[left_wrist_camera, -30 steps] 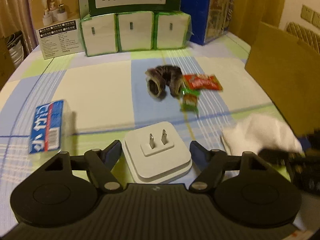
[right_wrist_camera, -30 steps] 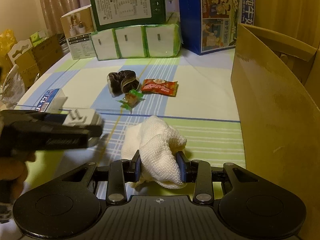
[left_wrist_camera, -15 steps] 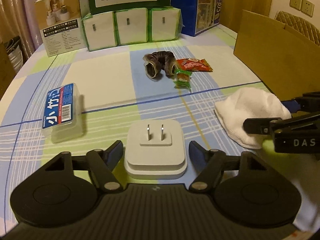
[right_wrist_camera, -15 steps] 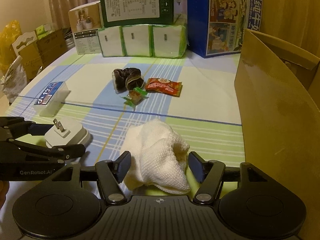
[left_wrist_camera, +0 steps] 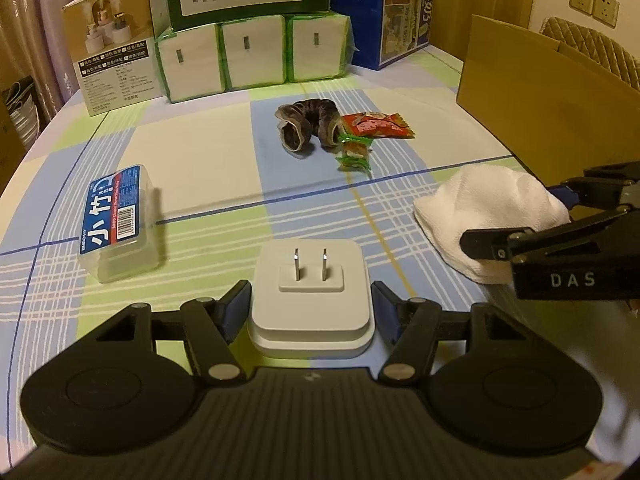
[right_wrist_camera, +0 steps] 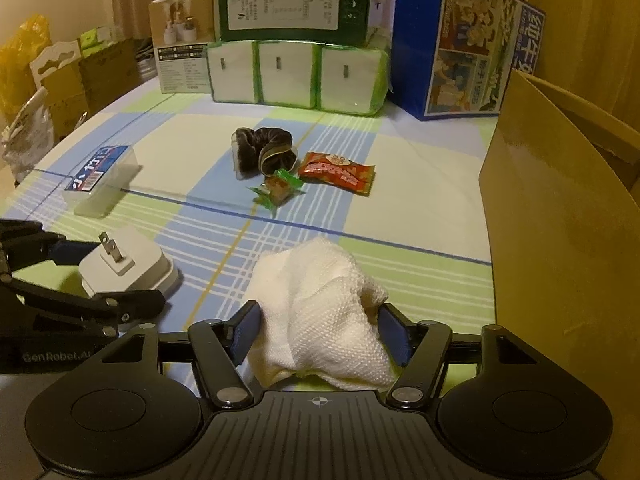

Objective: Organize objects
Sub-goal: 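Grasp the white plug adapter with the left gripper while the right holds the towel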

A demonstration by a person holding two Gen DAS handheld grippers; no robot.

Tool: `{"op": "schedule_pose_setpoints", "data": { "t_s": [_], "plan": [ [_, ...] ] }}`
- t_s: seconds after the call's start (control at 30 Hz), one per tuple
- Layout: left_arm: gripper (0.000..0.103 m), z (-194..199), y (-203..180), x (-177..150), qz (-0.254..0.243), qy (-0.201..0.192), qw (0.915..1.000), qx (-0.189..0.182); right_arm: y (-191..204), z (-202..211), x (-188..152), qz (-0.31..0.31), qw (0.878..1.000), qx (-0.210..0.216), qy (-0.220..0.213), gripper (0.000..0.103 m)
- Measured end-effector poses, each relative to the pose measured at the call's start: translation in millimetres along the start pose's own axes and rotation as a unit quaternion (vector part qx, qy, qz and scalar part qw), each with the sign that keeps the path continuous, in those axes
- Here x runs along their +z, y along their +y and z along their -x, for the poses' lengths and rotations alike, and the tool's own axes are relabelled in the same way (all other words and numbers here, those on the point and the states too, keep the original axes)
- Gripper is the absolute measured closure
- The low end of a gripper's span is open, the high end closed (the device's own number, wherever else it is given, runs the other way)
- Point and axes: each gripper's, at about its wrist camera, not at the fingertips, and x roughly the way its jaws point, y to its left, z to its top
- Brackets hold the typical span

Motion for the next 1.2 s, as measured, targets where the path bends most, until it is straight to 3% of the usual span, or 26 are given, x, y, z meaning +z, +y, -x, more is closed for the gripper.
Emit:
{"op": "schedule_pose_setpoints", "data": {
  "t_s": [0.17,0.33,0.7,1.2],
  "plan": [
    [0.043,0,-2,-1,0.002,0.0,1.0,-0.004,1,6,3,-0.011,1.0,-0.009,-0.004,0.066],
    [0.043,1,-2,-1,0.003,0.0,1.0,-0.008,0,11,5,-0.018,1.0,-0.009,-0.015,0.072],
    [0.043,16,-3,4,0.021,-0.002,0.9998,0.001,0,37,2,-0.026,0.999,-0.016,-0.045,0.073],
    [0.043,116,-27,-9,0.062,0.0,0.998,0.012,13,151,-32,-0.079,0.995,-0.009,-0.053,0.073]
  ]
}}
